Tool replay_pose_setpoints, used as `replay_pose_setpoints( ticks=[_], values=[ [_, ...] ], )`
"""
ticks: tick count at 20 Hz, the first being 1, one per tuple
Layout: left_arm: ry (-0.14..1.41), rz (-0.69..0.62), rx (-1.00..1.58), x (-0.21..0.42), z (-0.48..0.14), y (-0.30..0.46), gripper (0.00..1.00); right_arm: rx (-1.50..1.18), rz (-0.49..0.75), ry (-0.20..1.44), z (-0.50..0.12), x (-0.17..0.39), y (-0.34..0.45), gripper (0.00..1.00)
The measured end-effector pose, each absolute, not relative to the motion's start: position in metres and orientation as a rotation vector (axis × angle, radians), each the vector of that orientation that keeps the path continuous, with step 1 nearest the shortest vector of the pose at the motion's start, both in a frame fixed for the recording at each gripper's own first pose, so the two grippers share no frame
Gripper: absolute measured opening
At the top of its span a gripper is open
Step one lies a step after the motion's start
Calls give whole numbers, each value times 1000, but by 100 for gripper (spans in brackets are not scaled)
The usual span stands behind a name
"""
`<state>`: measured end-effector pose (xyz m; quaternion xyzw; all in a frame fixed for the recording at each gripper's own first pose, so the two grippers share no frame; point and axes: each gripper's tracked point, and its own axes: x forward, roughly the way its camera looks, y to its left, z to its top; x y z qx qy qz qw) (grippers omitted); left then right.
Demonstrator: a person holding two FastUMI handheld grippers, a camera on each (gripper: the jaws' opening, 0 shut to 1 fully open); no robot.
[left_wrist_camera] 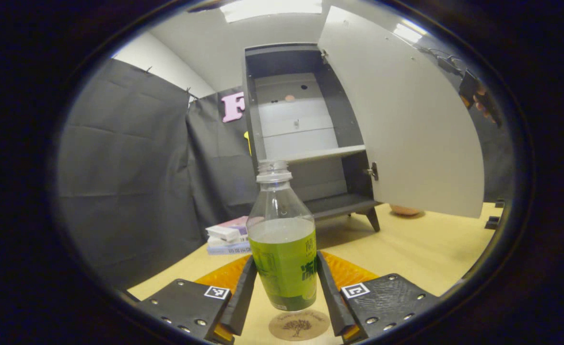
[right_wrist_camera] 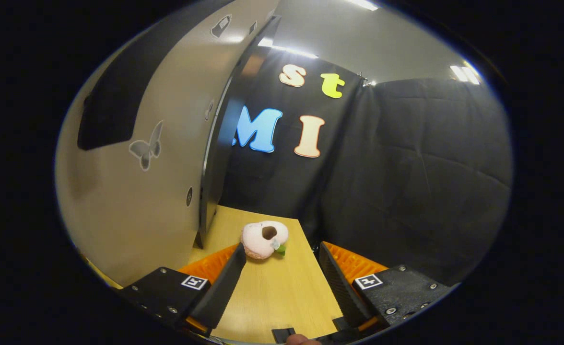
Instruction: Open the cabinet door with the right hand, grasp the bottle in the cabinet with the left hand and place it on the coaster, then close the cabinet door with the right hand.
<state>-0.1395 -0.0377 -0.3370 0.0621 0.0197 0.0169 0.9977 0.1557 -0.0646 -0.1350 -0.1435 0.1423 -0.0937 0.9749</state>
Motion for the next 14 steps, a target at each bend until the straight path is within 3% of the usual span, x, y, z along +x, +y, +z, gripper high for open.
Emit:
replay_pose_setpoints(
  ticks=[10,12,14],
  values=[
    [15,34,114,-128,-365,-27,70,-326,-190,288,-133,151,-57,95],
    [14,33,104,-129,-369,-25,65,-313,-192,291,-132,150,-57,95],
    [11,25,104,-127,-370,-25,70,-314,-193,294,-131,150,-57,95]
  ],
)
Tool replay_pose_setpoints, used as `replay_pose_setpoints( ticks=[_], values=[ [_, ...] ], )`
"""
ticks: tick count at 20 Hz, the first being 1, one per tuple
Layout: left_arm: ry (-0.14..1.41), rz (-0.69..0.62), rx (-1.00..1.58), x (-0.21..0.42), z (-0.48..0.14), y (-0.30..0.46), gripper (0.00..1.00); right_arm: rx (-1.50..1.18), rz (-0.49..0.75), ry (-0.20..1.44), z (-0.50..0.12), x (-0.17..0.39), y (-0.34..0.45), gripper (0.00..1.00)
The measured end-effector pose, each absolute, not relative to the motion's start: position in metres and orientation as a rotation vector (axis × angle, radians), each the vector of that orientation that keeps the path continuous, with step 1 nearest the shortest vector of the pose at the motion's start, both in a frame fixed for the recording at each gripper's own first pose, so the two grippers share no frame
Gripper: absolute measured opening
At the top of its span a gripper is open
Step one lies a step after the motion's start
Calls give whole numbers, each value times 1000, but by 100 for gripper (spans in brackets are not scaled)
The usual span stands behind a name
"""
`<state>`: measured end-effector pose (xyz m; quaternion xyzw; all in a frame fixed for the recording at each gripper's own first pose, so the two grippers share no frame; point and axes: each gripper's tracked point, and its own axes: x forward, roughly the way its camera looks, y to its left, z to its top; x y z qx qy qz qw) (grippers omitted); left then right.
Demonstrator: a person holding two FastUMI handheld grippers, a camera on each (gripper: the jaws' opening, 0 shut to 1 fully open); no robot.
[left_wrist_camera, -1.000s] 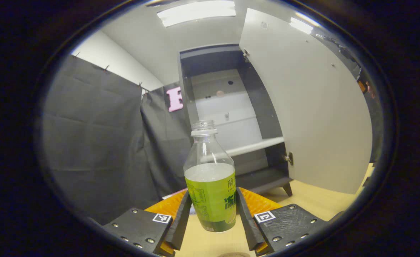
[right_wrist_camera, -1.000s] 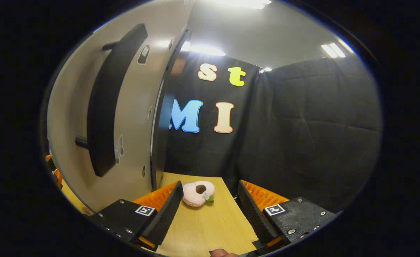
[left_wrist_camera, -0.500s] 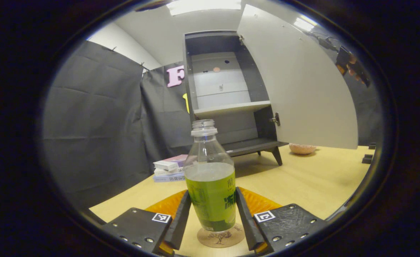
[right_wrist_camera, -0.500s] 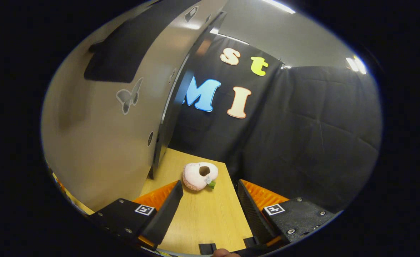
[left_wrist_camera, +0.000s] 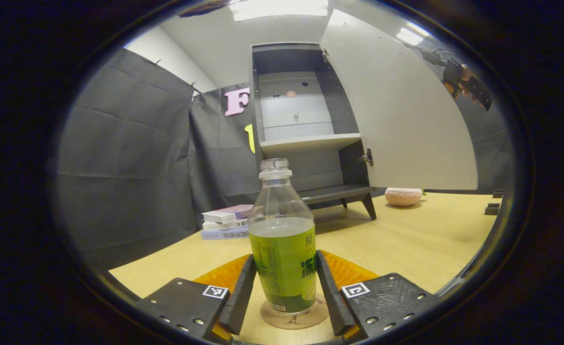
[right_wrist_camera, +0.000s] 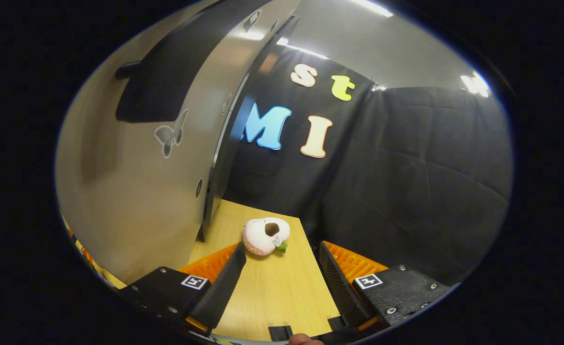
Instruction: Open the cabinet door with the right hand, grasp the bottle in the cabinet with the left hand and place it on the coaster, then close the cabinet door with the right hand.
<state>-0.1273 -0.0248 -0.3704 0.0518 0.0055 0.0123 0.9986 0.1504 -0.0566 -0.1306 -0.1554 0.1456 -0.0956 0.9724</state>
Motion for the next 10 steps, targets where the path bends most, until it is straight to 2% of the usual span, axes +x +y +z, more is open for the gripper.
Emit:
replay_pose_setpoints(
  ticks=[4,7,10],
  values=[
    [8,7,62,-124,-373,-29,71,-294,-191,293,-130,152,-58,95],
    [-23,9,61,-128,-365,-33,94,-303,-195,296,-130,151,-58,95],
    [-62,32,73,-131,-352,-29,90,-311,-207,313,-134,152,-59,95]
  ],
)
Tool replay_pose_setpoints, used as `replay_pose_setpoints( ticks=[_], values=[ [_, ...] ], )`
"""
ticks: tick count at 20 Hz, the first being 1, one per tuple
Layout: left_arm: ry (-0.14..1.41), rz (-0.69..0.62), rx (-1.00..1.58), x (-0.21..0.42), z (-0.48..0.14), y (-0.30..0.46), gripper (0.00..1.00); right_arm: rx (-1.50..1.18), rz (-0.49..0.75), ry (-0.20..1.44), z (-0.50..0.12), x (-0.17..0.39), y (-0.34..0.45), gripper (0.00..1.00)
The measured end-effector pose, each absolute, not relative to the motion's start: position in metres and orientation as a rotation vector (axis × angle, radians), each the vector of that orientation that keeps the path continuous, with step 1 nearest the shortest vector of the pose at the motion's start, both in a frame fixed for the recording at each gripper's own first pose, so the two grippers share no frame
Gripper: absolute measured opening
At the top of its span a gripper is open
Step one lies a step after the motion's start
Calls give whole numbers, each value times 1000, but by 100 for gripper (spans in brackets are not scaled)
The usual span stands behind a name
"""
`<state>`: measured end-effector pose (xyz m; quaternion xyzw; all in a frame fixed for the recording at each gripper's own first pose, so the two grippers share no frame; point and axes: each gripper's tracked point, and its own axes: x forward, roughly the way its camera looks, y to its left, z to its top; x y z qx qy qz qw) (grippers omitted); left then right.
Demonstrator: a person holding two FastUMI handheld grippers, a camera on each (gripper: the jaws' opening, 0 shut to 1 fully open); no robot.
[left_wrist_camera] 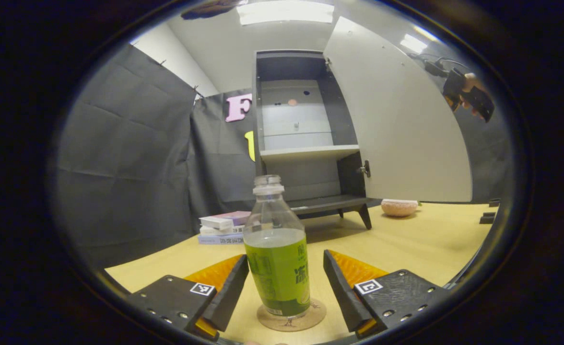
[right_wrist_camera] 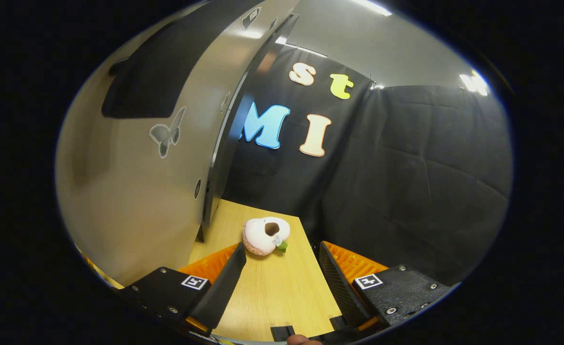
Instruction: Open the cabinet door with the right hand, grasp the bottle in the cabinet with the left hand and place it on the coaster, then close the cabinet door with the right hand.
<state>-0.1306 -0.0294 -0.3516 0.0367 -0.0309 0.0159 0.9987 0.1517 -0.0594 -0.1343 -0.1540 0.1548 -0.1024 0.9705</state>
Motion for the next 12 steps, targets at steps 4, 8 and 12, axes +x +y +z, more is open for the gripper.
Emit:
replay_pose_setpoints(
  ticks=[4,8,12],
  values=[
    [-73,45,87,-136,-339,-26,94,-306,-204,330,-137,154,-61,95],
    [-74,33,67,-140,-315,-24,94,-302,-192,318,-134,150,-58,95],
    [-85,24,59,-144,-268,-22,89,-288,-167,291,-130,147,-56,96]
  ],
)
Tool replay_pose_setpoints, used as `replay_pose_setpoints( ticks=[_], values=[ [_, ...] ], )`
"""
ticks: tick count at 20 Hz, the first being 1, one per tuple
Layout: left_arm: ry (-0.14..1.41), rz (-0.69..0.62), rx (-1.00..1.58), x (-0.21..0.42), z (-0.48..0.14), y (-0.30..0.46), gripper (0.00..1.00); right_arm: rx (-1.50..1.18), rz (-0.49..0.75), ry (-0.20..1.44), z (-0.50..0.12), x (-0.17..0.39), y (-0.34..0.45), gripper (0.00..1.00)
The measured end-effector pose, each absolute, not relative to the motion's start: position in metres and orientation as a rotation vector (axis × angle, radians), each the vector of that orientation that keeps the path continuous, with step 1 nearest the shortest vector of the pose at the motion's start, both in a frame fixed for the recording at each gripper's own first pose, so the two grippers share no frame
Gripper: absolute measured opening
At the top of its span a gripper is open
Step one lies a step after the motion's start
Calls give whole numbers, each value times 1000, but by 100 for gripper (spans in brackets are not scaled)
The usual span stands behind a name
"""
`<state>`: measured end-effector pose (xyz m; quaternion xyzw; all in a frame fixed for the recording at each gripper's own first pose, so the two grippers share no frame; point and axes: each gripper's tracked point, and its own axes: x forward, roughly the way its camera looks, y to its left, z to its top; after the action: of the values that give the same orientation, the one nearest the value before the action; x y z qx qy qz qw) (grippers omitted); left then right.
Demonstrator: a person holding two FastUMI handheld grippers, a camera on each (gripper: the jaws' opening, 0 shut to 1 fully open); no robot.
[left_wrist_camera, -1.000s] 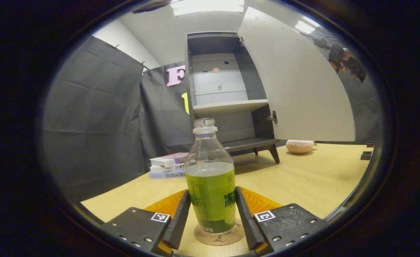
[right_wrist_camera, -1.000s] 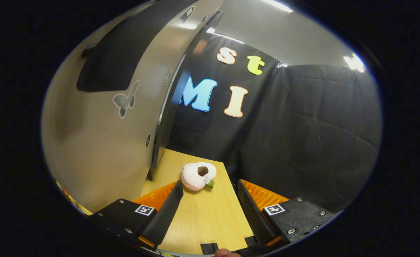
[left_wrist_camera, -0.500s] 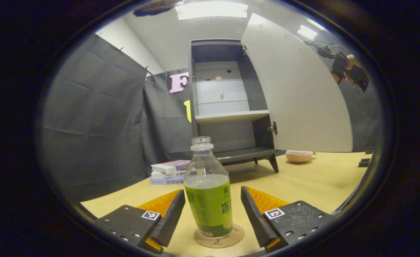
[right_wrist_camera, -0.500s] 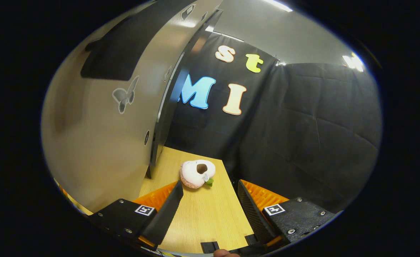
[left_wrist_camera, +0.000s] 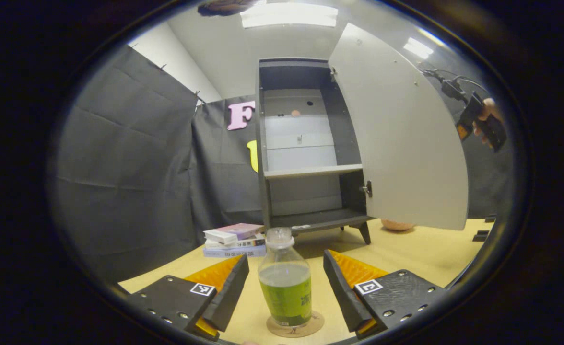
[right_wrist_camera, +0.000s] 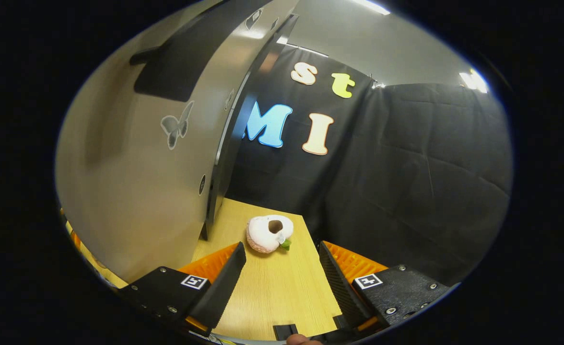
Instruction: Open the cabinet door with the right hand, grasp the bottle in the cabinet with the left hand and place it on the coaster, then close the cabinet door with the right hand.
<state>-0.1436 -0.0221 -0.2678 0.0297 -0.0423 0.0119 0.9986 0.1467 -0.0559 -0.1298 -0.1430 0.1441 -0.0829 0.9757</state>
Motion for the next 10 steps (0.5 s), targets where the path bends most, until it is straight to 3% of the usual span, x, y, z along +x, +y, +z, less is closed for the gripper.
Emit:
replay_pose_setpoints(
  ticks=[4,6,10],
  values=[
    [-123,24,69,-141,-191,-19,89,-217,-153,263,-124,143,-60,95],
    [-160,13,47,-130,-139,-20,94,-138,-147,244,-113,142,-63,95],
    [-244,13,12,-104,-27,-25,84,-25,-95,243,-95,140,-65,95]
  ],
)
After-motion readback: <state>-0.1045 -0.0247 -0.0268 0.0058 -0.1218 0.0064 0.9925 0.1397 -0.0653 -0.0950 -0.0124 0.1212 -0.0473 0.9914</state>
